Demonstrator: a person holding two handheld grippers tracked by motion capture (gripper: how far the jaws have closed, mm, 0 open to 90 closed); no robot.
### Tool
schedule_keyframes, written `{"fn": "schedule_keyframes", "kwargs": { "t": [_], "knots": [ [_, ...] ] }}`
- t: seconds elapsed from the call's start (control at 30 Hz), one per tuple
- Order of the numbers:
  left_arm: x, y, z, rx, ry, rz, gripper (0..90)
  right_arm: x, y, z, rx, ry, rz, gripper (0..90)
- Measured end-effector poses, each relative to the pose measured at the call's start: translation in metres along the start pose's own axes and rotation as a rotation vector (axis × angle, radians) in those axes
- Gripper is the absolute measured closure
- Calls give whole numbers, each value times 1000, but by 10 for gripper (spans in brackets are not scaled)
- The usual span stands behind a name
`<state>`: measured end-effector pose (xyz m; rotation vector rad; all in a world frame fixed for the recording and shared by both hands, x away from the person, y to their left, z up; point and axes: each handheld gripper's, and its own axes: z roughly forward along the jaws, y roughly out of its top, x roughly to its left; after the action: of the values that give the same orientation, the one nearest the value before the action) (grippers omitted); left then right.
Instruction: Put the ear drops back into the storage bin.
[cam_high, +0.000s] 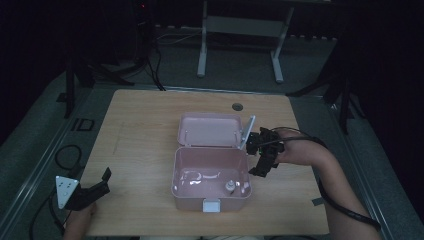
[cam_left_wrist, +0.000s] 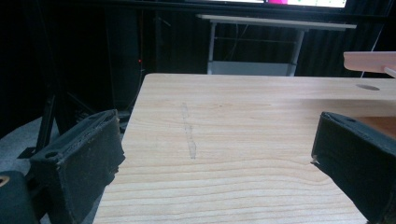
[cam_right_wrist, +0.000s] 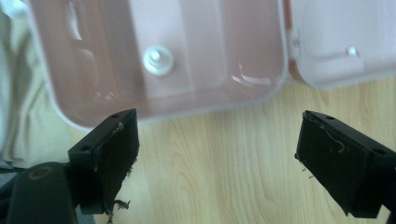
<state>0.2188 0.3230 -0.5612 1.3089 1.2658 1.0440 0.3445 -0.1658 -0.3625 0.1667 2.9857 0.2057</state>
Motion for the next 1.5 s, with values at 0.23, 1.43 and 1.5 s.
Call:
{"fn": "schedule_keyframes", "kwargs": {
  "t": [0.23,1.43,1.5],
  "knots": [
    [0,0,0,1,-1,1,20,-5,-26,10,-13,-19,44,132],
    [0,0,-1,-2,-1,0,20,8,-139,113,-294,-158,335,134],
    [0,0,-1,-1,-1,0,20,8,-141,115,-296,-157,345,134]
  ]
}}
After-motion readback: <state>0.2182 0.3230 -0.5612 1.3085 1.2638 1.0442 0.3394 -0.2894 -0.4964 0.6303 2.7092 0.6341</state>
